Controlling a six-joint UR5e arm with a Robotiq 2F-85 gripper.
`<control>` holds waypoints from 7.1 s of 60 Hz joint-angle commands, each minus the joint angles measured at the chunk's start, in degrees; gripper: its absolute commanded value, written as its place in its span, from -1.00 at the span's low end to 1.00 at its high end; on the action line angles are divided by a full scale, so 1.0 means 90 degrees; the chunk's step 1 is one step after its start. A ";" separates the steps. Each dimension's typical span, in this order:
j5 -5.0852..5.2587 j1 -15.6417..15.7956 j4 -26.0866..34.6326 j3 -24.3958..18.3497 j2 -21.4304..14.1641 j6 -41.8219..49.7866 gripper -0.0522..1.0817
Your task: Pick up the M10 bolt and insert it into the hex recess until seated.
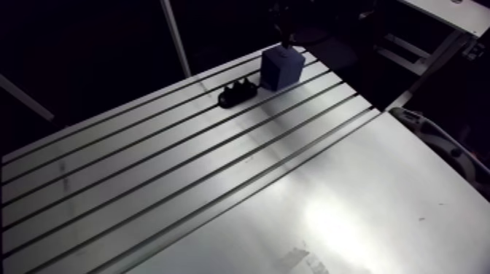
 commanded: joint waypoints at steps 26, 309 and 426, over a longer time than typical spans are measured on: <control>0.0011 0.0009 -0.0053 -0.0003 0.0110 0.0073 0.99; -0.0039 0.2545 0.2002 -0.0277 -0.2237 0.2573 -0.90; 0.0324 0.2606 0.2094 0.0328 -0.3346 0.2886 -0.90</control>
